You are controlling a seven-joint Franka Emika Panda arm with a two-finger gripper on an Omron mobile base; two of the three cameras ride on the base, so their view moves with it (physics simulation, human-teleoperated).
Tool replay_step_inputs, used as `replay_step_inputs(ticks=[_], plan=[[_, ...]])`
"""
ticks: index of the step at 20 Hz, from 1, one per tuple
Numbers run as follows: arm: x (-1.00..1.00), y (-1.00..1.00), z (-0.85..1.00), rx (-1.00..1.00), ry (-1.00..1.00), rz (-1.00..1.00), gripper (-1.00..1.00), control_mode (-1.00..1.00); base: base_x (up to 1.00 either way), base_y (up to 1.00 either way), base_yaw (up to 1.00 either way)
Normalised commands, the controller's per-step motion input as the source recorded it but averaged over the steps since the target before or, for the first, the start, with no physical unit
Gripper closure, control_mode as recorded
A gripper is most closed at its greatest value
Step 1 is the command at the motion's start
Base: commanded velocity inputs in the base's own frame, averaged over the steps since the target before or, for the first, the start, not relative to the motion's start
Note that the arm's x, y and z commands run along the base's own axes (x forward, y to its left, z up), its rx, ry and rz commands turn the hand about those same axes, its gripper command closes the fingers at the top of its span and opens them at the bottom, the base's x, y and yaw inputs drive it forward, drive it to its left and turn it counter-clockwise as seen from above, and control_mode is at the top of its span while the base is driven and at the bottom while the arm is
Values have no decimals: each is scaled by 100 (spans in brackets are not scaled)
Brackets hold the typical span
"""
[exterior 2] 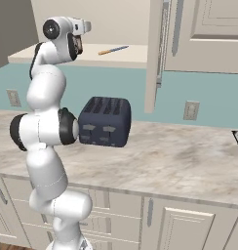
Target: The dining table condiment station is running low on ketchup. Refill the condiment station by opening the cabinet and taking the ketchup from the cabinet and placing it on the dining table.
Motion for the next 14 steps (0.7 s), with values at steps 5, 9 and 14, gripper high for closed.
replay_step_inputs(ticks=[5,9,14], plan=[[-19,0,0,0,0,0,100,-100,0,0,0],[-86,-8,-8,4,0,-2,100,-100,0,0,0],[-100,-7,-4,6,0,0,100,-100,0,0,0]])
